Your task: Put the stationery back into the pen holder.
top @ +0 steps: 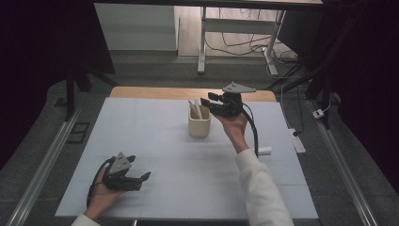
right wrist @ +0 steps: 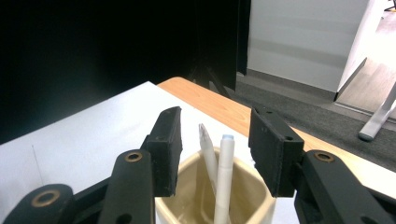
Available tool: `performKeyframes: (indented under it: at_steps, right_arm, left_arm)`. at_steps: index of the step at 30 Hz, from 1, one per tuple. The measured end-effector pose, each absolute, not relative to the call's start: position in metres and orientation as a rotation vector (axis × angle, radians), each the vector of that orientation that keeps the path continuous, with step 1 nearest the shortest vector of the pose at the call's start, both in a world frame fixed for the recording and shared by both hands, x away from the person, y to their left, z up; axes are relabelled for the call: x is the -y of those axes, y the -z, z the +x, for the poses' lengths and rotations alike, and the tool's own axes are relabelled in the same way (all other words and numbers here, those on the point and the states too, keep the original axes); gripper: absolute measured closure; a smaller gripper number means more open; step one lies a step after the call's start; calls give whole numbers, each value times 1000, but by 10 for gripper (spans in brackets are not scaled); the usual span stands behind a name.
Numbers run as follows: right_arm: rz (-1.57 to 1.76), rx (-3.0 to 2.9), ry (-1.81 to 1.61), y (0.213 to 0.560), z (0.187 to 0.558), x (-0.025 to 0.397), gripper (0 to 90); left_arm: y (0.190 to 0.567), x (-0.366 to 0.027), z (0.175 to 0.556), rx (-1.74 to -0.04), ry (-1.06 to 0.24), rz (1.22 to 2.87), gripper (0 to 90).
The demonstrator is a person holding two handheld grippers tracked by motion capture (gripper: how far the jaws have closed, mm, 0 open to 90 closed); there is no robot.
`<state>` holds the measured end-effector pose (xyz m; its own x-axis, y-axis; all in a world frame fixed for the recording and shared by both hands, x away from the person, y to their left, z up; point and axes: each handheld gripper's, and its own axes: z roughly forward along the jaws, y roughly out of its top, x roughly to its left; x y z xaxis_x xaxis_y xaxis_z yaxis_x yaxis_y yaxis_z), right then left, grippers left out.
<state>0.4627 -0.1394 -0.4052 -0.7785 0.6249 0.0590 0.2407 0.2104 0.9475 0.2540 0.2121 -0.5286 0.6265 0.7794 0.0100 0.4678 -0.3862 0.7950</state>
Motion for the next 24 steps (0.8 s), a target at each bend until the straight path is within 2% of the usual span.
performKeyframes:
  at_steps: [24]
  right_arm:
    - [768,-2206,-1540,413,434,169,530]
  left_arm:
    - [529,-212,254,-978,-495,2056,151]
